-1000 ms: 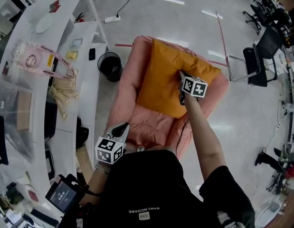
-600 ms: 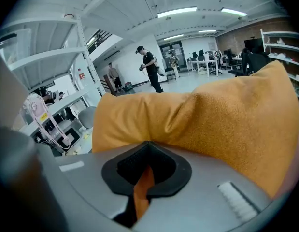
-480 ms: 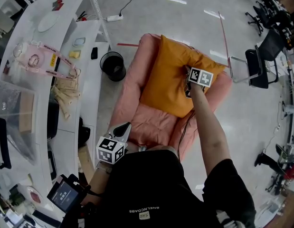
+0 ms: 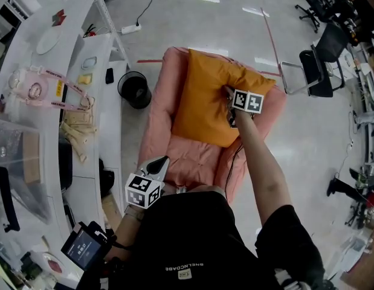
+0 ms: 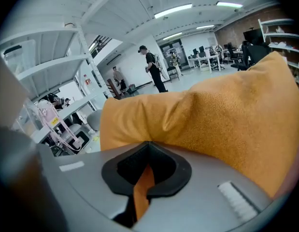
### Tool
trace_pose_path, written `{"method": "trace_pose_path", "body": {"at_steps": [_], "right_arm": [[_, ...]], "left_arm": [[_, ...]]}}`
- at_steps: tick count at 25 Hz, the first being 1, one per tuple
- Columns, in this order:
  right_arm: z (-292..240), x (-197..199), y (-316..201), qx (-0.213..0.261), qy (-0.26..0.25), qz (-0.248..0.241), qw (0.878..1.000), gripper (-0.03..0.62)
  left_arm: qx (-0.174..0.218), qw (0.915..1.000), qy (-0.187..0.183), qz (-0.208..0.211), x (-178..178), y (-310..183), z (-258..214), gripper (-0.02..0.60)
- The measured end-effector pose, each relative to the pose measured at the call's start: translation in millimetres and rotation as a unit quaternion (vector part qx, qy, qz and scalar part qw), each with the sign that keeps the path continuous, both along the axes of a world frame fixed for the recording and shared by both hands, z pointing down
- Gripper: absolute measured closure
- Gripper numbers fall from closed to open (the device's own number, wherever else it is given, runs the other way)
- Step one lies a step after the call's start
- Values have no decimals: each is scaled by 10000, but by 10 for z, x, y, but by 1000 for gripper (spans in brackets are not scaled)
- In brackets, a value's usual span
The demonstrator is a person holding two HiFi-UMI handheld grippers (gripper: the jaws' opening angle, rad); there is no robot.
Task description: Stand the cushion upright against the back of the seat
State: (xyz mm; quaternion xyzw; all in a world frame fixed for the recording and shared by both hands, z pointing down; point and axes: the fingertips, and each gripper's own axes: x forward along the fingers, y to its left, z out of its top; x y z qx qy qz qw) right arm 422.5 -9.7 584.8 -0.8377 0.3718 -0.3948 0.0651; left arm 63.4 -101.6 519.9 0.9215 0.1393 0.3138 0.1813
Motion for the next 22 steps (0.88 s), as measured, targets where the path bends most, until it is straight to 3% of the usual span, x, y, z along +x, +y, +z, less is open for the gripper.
{"method": "trace_pose_path", "body": {"at_steps": [11,22], "right_arm": [[-581,-531,513,1128,213,612,9915,588],[-1290,-1117,1585,1153,1102,1235,9795,588]], "left_arm": [[-40,9946,319,982,305,357,-124,568],[-22,9804,823,1790,960,861,-552,568]]}}
